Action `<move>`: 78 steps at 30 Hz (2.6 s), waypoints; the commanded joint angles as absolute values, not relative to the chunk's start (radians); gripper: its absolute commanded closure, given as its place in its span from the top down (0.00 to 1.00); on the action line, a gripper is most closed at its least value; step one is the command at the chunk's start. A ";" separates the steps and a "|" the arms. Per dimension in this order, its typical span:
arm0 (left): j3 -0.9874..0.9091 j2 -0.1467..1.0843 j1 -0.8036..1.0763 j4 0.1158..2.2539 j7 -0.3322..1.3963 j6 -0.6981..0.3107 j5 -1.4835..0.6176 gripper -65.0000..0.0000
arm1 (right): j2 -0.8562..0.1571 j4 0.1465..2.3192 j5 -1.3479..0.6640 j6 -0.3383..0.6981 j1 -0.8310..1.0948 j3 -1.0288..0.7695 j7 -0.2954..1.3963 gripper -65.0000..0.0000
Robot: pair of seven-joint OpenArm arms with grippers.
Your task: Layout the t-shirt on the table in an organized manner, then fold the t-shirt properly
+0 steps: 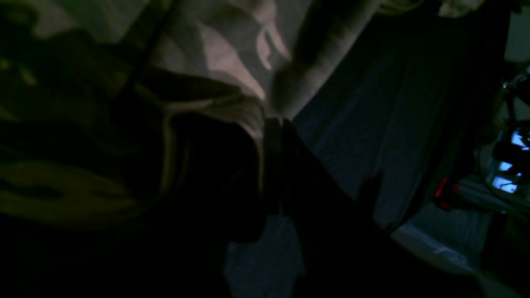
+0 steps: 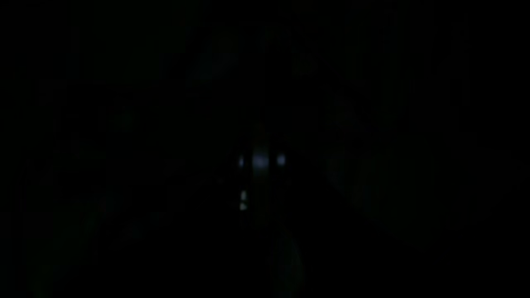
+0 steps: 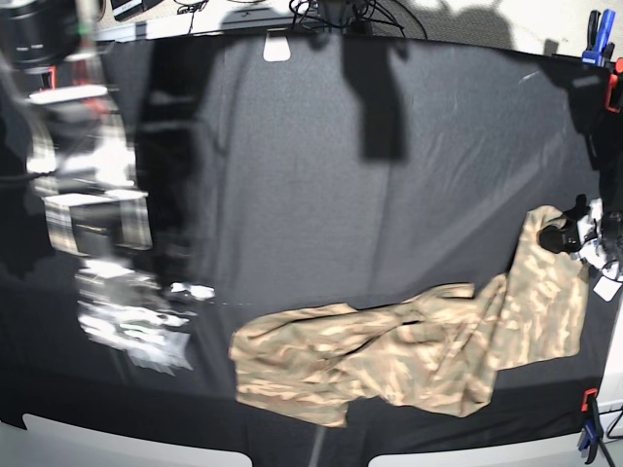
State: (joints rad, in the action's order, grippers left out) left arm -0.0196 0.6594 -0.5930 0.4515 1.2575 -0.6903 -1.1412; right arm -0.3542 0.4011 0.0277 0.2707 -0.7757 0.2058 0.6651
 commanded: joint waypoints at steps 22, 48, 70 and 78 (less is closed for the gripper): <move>-0.023 0.679 -0.620 0.465 1.256 -0.698 -1.239 0.00 | -0.020 0.712 0.269 0.621 -0.798 0.360 0.260 0.46; -0.023 0.680 -0.620 0.465 1.263 -0.698 -1.239 0.00 | 0.155 0.363 0.901 0.011 -0.796 0.683 -0.109 0.36; -0.023 0.680 -0.620 0.465 1.263 -0.698 -1.239 0.00 | 0.157 0.347 0.704 -0.060 -0.797 0.683 -0.095 0.00; -0.023 0.681 -0.620 0.465 1.201 -0.698 -1.238 0.00 | 0.157 0.402 0.558 -0.086 -0.797 0.683 0.233 0.00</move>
State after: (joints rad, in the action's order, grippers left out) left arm -0.0196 0.6594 -0.5922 0.4515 1.2098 -0.6899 -1.2121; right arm 0.1509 0.3840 0.5549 -0.0624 -0.7559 0.6857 0.2600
